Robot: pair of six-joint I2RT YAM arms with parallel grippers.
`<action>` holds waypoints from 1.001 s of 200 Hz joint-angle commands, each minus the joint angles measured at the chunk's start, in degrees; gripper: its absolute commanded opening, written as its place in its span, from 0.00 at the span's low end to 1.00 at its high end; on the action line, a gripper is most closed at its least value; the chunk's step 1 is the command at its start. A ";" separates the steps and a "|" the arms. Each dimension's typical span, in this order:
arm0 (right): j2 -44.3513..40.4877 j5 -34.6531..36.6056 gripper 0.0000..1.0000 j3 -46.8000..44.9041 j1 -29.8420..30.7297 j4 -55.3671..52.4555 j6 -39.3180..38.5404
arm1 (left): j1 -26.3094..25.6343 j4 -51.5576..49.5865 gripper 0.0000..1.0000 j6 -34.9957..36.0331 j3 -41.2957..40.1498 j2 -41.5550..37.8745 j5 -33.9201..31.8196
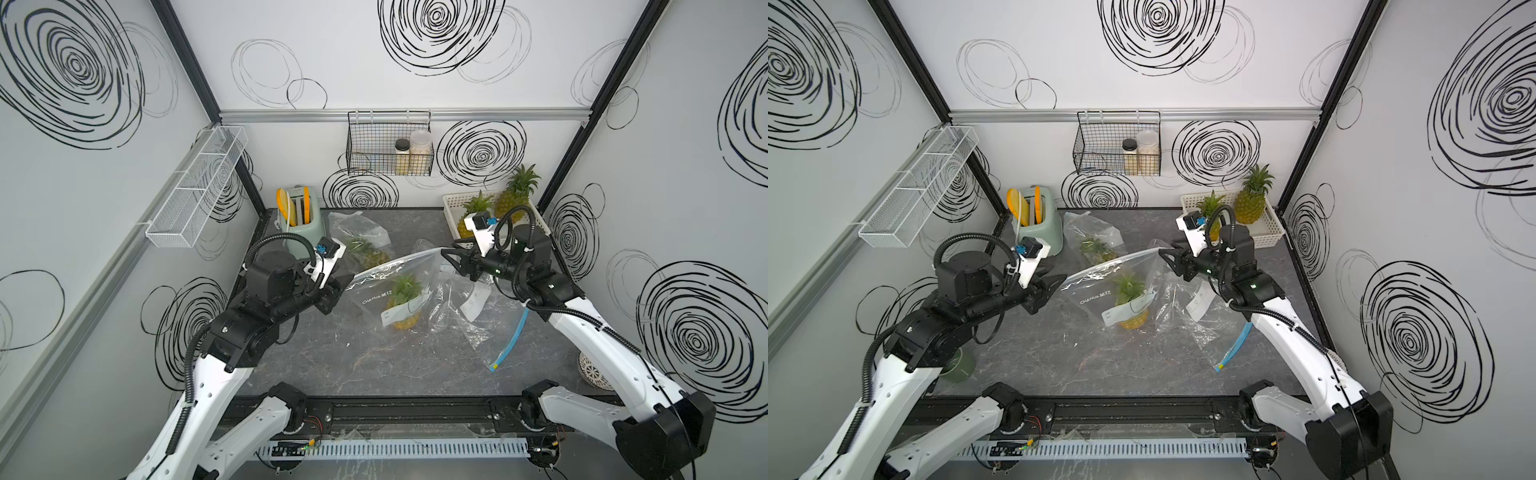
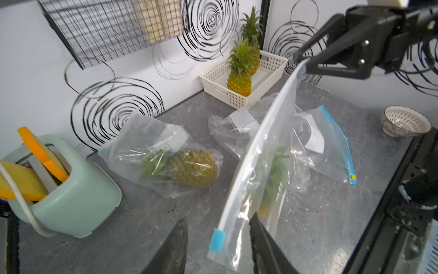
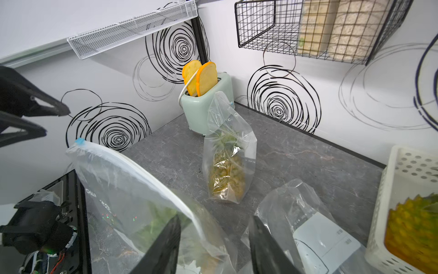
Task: Open the zip-top bag and take out the pineapple
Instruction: Unzip the zipper on the zipper food storage bag, then adjust the zipper food storage bag at the center of the board.
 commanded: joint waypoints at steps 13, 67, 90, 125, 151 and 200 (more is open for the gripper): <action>-6.15 6.51 0.52 2.01 2.37 -9.12 3.66 | 5.95 12.08 0.23 -3.24 1.43 2.35 1.19; -10.12 7.23 0.44 -10.59 4.22 -9.64 15.59 | 15.09 25.38 0.00 -12.24 -9.47 10.29 19.59; -9.47 6.48 0.44 -15.51 4.95 -6.58 20.13 | 12.46 31.50 0.00 -15.24 -16.71 8.18 19.99; -4.13 5.31 0.44 -19.20 5.22 -1.08 22.39 | 3.41 39.00 0.00 -19.24 -27.57 5.68 17.95; 0.39 3.52 0.45 -19.41 5.26 2.60 23.49 | -5.09 41.18 0.00 -22.08 -31.70 4.85 13.23; 11.32 -1.56 0.44 -15.70 4.79 7.52 22.44 | -16.07 46.28 0.00 -28.07 -37.52 1.97 5.38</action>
